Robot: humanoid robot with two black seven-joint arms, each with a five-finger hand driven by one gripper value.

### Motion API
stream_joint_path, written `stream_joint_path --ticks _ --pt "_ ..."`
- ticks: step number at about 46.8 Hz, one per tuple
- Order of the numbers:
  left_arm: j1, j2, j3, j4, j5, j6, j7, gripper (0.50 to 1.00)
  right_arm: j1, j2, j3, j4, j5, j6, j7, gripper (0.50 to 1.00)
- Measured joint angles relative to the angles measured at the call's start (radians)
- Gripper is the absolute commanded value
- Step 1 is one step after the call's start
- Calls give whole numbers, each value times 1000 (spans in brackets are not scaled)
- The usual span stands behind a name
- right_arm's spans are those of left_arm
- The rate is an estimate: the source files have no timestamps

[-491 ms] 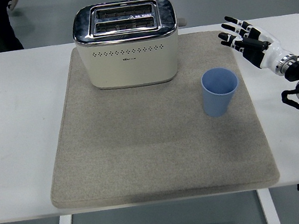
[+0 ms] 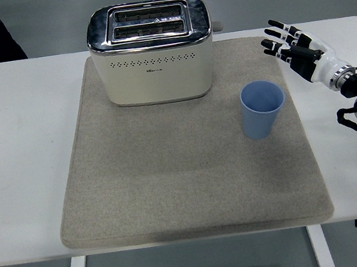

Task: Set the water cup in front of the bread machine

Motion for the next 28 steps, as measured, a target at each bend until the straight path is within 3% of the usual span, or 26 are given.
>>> stream_joint_path --ticks 28 --pt "0 0 0 -3 5 -3 0 1000 -77 -112 5 27 9 104 11 921"
